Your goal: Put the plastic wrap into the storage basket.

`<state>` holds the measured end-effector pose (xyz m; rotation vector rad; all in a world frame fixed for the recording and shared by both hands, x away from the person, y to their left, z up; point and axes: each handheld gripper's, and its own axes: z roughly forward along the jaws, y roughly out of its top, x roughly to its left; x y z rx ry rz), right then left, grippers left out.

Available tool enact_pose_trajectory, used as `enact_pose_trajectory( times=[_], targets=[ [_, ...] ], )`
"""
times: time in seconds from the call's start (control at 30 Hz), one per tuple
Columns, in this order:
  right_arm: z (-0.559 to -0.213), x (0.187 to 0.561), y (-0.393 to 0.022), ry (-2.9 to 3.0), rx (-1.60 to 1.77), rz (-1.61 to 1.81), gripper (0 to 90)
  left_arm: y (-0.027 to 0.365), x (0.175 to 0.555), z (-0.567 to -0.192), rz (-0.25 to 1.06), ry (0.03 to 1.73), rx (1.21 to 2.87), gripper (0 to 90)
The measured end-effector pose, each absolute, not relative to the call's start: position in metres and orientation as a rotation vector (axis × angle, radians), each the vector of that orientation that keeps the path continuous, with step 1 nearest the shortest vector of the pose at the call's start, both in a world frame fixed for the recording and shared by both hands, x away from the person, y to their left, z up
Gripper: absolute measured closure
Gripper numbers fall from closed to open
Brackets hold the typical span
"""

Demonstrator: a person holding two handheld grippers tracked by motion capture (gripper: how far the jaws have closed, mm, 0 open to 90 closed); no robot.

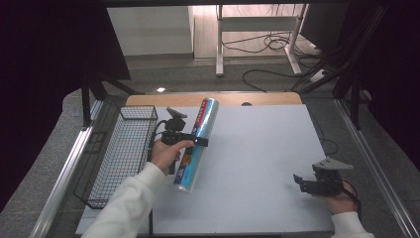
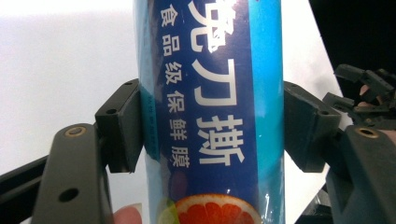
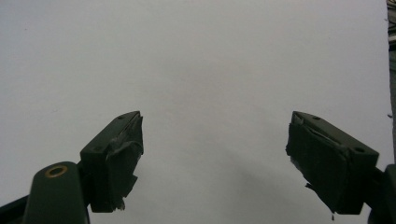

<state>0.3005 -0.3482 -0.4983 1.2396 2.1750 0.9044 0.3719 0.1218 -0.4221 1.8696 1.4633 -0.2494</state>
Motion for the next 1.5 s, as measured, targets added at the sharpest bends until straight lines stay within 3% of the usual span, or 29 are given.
enact_pose_trajectory(
  times=[1.5],
  targets=[
    [-0.493, 0.298, -0.337, 2.22, 1.16, 0.955, 19.8, 0.26, 0.329, -0.375, -0.041, 1.59, 1.742, 31.8]
  ],
)
